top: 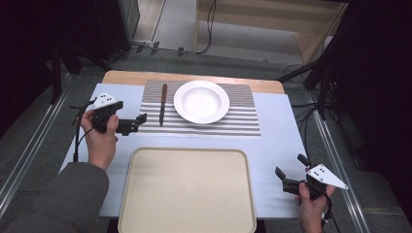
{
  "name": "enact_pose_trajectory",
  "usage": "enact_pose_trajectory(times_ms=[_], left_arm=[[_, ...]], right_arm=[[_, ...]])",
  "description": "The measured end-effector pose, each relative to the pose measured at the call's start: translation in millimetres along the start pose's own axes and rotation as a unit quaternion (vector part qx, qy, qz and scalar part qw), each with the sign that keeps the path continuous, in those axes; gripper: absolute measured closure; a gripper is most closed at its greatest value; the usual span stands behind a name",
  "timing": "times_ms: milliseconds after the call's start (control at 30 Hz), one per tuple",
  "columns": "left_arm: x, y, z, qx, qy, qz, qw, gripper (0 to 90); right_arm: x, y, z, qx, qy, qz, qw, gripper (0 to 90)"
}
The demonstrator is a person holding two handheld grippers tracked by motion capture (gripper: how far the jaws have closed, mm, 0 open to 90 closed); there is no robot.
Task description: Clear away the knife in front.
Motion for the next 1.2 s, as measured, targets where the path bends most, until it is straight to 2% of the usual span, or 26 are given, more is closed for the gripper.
enact_pose_trajectory(times_ms=[167, 300, 433, 533, 633, 667, 767, 867, 900, 1033, 1100, 1200], left_arm=[[-22.5, -7.3, 11.3, 0.023, -0.03, -0.007, 0.9993, 0.0], [-41.0, -10.4, 17.6, 0.027, -0.051, 0.002, 0.9983, 3.3], [-59.6, -15.3, 22.8, 0.04, -0.073, 0.012, 0.9965, 5.2], [-72.8, -18.6, 27.0, 0.042, -0.091, 0.031, 0.9945, 14.4], [-87.9, -23.5, 30.5, 0.059, -0.119, 0.037, 0.9904, 19.9], [-92.7, -24.9, 31.6, 0.063, -0.126, 0.044, 0.9891, 23.2], [-106.5, -28.6, 34.7, 0.08, -0.146, 0.047, 0.9849, 32.3], [-120.5, -31.4, 36.5, 0.084, -0.168, 0.056, 0.9805, 42.1], [-124.9, -32.2, 36.4, 0.09, -0.175, 0.053, 0.9789, 45.6], [-143.3, -34.6, 34.9, 0.101, -0.192, 0.044, 0.9752, 52.4], [-146.6, -34.8, 34.5, 0.105, -0.193, 0.043, 0.9746, 54.9], [-156.5, -34.4, 33.1, 0.102, -0.206, 0.049, 0.972, 59.1]], right_arm=[[-0.4, 0.0, 0.0, -0.001, -0.002, 0.002, 1.0, 0.0], [-0.5, 0.8, 0.1, -0.005, -0.003, 0.004, 1.0, 0.0], [-1.2, 0.7, 0.2, -0.001, -0.004, 0.006, 1.0, 0.0], [-1.4, 0.8, 0.2, -0.001, -0.004, 0.007, 1.0, 0.0], [-1.4, 0.9, 0.2, -0.001, -0.005, 0.008, 0.9999, 0.0], [-1.5, 0.9, 0.2, 0.0, -0.006, 0.009, 0.9999, 0.0], [-1.8, 0.4, 0.3, 0.001, -0.007, 0.008, 0.9999, 0.0], [-1.7, 0.0, 0.3, 0.0, -0.008, 0.008, 0.9999, 0.0], [-1.9, 0.2, 0.3, 0.0, -0.008, 0.007, 0.9999, 0.0], [-2.2, -0.3, 0.3, 0.0, -0.01, 0.006, 0.9999, 0.0], [-2.3, -0.5, 0.4, 0.0, -0.01, 0.006, 0.9999, 0.0], [-2.8, -0.4, 0.5, 0.003, -0.01, 0.006, 0.9999, 0.0]])
Point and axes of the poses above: each handheld gripper's, and its own axes: x roughly backward along the jaws, z roughly out of its top, y roughly to its right, the point moved 2 cm from there along -x, roughly forward along the jaws, and after that the axes turned 1 degree about z, right-handed, at the moved point
